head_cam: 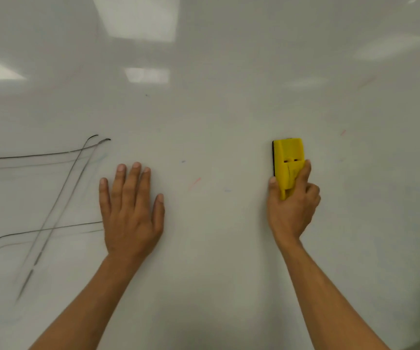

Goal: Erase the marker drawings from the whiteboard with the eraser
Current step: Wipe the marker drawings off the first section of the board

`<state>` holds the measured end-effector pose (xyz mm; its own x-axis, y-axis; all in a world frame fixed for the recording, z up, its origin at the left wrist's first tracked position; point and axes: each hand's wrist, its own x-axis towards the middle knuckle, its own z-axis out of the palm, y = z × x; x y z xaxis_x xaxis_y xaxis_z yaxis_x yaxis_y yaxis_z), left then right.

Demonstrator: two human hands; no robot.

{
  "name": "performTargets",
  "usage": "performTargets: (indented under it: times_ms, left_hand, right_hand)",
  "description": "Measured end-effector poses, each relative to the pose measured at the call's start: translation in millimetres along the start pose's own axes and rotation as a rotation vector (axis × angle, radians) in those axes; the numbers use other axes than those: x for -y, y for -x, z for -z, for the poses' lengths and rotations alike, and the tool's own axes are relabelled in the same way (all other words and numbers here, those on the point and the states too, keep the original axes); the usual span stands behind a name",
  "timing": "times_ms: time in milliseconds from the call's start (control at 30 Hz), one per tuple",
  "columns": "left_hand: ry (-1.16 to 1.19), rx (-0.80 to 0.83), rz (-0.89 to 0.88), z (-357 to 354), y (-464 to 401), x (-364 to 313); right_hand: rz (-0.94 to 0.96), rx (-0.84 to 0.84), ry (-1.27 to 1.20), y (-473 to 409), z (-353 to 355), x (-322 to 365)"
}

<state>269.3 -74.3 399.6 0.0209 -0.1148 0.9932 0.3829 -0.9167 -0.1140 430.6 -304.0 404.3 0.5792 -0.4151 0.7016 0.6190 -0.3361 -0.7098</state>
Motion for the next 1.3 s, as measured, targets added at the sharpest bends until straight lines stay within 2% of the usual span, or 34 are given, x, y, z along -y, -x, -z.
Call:
performTargets:
  times_ms: [67, 167, 233, 300, 367, 500, 567, 633, 733, 800, 900, 967, 1067, 1133, 1200, 1300]
  left_hand:
    - [-0.024, 0.011, -0.02, -2.0, 1.9, -0.4]
    - [-0.048, 0.001, -0.032, -4.6, 3.1, -0.2]
    - [-0.053, -0.014, -0.048, -4.8, 3.4, 2.7]
    - [-0.055, -0.018, -0.059, -5.1, 4.6, 4.4]
    - [-0.056, -0.01, -0.06, -4.8, 5.4, 4.1]
    - [-0.05, 0.012, -0.048, -3.3, 5.2, 2.1]
    - [-0.042, 0.012, -0.05, -3.8, 5.0, 1.9]
    - [-0.035, 0.009, -0.049, -4.3, 5.1, 2.3]
    - [-0.004, -0.01, -0.046, -3.9, 6.0, 2.4]
    - [0.02, -0.015, -0.049, -3.1, 5.7, 4.2]
    - [0.03, -0.005, -0.06, -3.0, 6.1, 6.7]
    - [0.021, -0.001, -0.066, -3.6, 6.8, 5.5]
    - [0.018, -0.003, -0.065, -4.7, 6.5, 3.9]
    - [0.025, 0.003, -0.06, -4.2, 6.5, 3.6]
    - [0.038, 0.01, -0.062, -2.5, 6.4, 3.6]
    - [0.062, 0.015, -0.067, -1.4, 6.9, 5.3]
  right_hand:
    - [0.108, 0.005, -0.017, 13.5, -7.8, 19.9]
    - [0.399, 0.081, 0.024, 56.5, -16.6, 33.9]
    - [0.58, 0.141, 0.071, 81.5, -16.4, 25.2]
    - [0.684, 0.165, 0.104, 86.8, -11.5, 11.2]
    - [0.665, 0.141, 0.119, 73.9, -6.4, 3.8]
    - [0.344, 0.047, 0.04, 33.5, -6.1, 23.6]
    - [0.266, 0.048, -0.004, 26.9, -10.5, 43.2]
    - [0.32, 0.064, -0.021, 34.2, -16.2, 61.7]
    - [0.552, 0.14, 0.034, 64.8, -21.2, 72.7]
    - [0.703, 0.215, 0.075, 83.7, -19.0, 60.9]
    - [0.828, 0.254, 0.137, 87.3, -6.6, 27.9]
    - [0.795, 0.225, 0.172, 70.6, 0.1, 16.3]
    - [0.525, 0.138, 0.129, 33.4, -1.1, 33.9]
    - [0.418, 0.108, 0.077, 19.5, -9.1, 56.4]
    - [0.437, 0.11, 0.046, 23.0, -16.5, 73.4]
    - [0.576, 0.156, 0.085, 57.8, -20.2, 67.3]
